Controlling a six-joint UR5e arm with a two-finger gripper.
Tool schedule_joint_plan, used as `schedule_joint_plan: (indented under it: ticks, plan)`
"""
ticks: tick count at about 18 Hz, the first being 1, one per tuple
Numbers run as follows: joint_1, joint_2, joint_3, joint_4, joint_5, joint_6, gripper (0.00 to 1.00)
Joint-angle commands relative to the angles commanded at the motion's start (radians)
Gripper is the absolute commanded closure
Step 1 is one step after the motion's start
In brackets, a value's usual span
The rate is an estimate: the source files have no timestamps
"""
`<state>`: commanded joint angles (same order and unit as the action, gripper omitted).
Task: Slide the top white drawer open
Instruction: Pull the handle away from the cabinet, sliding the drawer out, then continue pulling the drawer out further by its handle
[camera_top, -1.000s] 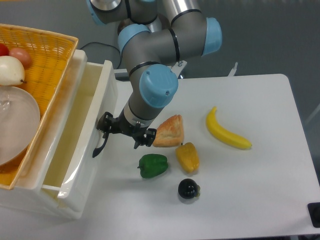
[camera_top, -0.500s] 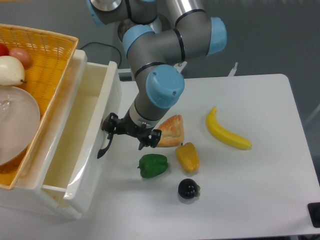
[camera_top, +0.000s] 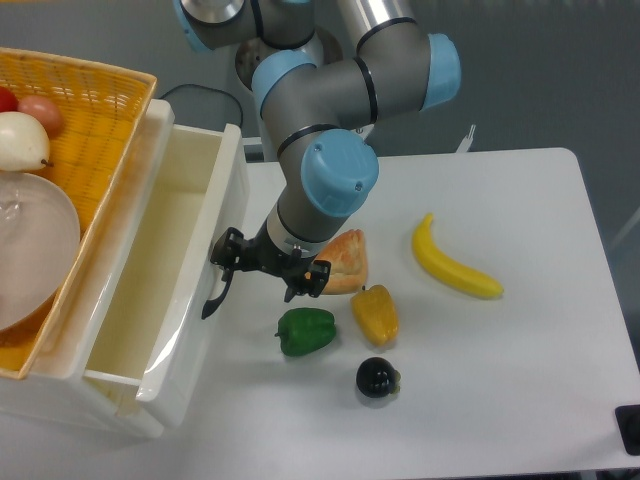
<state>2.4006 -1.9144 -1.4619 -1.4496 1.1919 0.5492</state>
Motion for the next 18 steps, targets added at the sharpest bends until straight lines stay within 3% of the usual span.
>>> schedule_joint_plan:
  ticks: [18]
  plan:
    - [0.040, -0.009, 0.014, 0.002, 0.002, 0.052, 0.00]
